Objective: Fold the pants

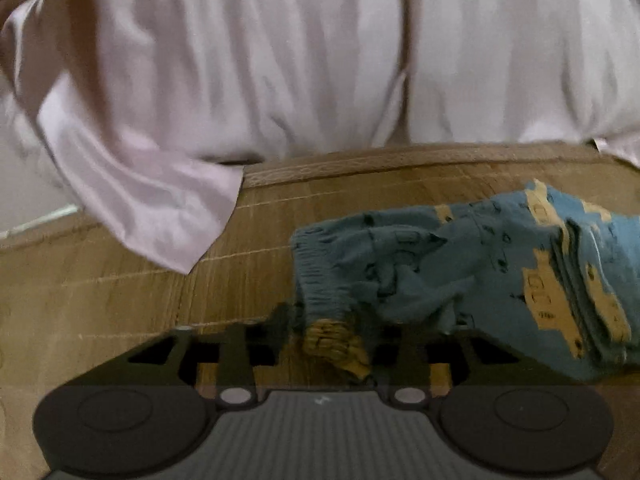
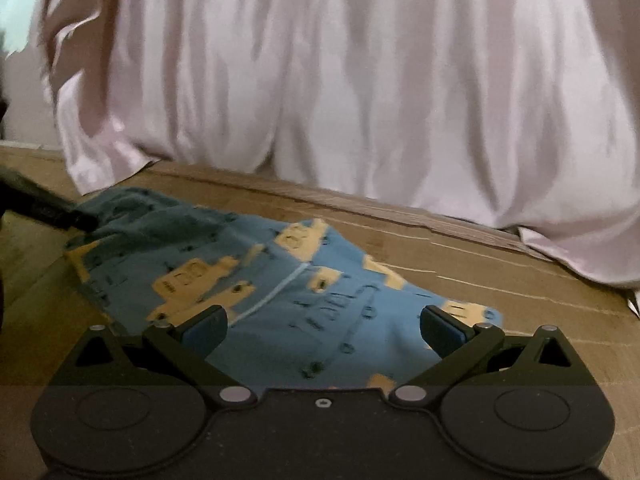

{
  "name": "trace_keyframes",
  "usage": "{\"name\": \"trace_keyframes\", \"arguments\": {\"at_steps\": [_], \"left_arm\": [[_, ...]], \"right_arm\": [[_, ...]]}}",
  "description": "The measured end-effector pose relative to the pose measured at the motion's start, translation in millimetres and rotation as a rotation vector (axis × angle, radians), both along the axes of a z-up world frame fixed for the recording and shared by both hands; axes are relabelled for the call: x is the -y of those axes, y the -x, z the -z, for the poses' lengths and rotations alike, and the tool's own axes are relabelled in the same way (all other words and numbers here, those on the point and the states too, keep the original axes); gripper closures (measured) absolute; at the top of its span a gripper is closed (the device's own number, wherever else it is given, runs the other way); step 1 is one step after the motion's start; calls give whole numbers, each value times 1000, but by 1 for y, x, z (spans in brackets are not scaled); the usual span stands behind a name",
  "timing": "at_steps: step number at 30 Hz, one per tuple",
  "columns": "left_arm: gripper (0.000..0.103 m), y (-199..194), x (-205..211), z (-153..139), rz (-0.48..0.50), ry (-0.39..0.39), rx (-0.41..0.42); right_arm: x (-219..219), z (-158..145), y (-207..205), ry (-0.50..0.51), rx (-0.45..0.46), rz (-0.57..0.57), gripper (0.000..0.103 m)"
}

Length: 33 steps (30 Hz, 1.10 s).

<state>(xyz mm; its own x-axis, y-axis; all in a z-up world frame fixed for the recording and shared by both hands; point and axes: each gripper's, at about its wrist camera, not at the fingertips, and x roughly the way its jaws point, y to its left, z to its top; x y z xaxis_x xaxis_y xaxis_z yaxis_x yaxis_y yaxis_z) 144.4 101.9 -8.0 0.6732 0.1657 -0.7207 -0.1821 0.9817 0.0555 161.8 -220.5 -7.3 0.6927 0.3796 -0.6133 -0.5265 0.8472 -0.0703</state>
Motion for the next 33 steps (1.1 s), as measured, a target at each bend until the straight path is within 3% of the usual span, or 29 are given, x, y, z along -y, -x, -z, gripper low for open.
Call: {"name": "trace_keyframes", "arguments": {"at_steps": [3, 6, 9, 12, 14, 16, 18, 19, 21, 25, 28, 30, 33], "left_arm": [[35, 0, -7, 3, -12, 94, -15], [34, -2, -11, 10, -46, 211, -42], [47, 0, -14, 8, -53, 251, -21], [46, 5, -35, 9, -116, 406, 5], [40, 10, -53, 13, -197, 539, 34], [40, 18, -69, 19, -270, 675, 70], [45, 21, -77, 23, -311, 743, 86], [49, 21, -80, 25, -324, 758, 88], [65, 20, -84, 29, -345, 776, 82], [77, 22, -92, 33, -392, 820, 73], [84, 21, -93, 33, -409, 809, 69], [86, 22, -88, 24, -386, 754, 74], [87, 18, -67, 5, -292, 576, 112]], "right_arm": [[-14, 2, 1, 26, -10, -50, 1], [-28, 2, -5, 47, -21, -97, 1], [-45, 1, -22, 65, -42, -115, 1], [-52, 4, -35, 58, -76, -76, 1], [-55, 7, -38, 41, -100, -49, 1], [-57, 12, -36, 41, -119, -51, 1], [-61, 17, -31, 65, -119, -76, 1], [-63, 19, -27, 81, -115, -95, 1], [-65, 22, -21, 107, -100, -122, 1], [-64, 22, -18, 103, -97, -117, 1], [-61, 24, -22, 86, -114, -107, 1], [-60, 24, -22, 79, -116, -101, 1], [-58, 22, -21, 75, -105, -96, 1]]}}
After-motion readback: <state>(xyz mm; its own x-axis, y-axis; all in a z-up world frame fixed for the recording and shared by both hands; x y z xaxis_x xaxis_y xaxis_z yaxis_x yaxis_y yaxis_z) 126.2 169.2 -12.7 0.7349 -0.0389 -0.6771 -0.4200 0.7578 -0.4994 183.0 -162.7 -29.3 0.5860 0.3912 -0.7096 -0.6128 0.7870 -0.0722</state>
